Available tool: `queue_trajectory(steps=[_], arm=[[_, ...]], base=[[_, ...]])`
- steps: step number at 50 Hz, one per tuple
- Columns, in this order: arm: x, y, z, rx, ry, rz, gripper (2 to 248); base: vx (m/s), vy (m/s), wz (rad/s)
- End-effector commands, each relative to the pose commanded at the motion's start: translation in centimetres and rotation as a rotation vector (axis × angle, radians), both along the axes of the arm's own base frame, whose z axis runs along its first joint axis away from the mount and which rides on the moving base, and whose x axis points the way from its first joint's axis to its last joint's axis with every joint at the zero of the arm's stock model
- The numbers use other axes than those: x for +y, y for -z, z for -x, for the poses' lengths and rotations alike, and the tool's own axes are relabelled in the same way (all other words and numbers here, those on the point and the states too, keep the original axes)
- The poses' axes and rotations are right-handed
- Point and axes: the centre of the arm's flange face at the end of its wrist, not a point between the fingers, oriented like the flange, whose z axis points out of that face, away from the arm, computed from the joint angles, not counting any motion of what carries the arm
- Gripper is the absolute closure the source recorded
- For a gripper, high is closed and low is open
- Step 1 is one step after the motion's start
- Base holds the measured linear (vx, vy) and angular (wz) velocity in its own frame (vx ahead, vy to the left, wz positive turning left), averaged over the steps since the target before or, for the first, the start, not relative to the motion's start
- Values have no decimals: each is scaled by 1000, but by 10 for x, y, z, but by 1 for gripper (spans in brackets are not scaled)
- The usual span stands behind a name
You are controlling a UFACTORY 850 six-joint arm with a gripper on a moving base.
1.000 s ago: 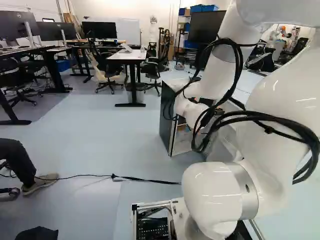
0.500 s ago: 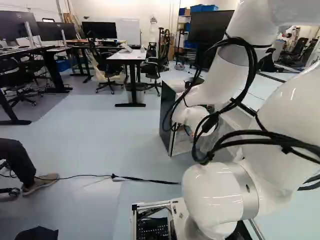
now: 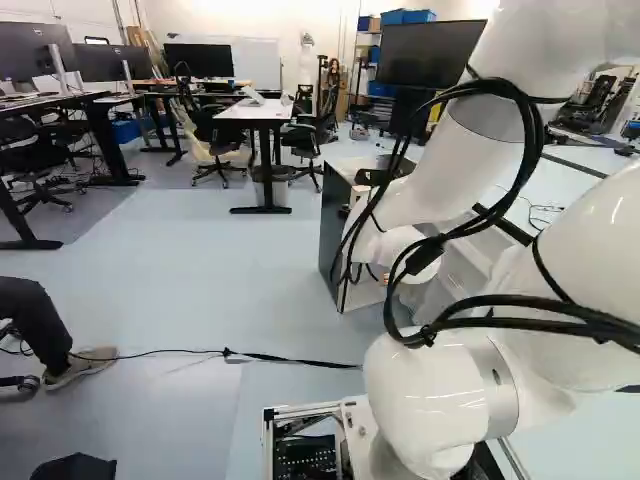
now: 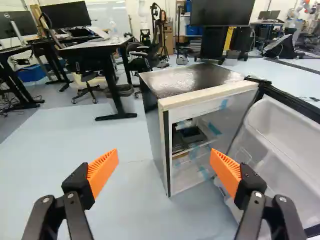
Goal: Open the fridge door
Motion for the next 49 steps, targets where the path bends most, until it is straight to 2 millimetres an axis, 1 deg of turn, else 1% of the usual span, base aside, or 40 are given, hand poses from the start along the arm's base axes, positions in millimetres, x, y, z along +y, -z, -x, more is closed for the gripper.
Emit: queue_trajectory(steps=[24, 49], arm=[[12, 2, 13, 13, -105, 22, 3], [15, 2, 17, 17, -139, 30, 3]], base=[[0, 0, 0], [0, 0, 0]])
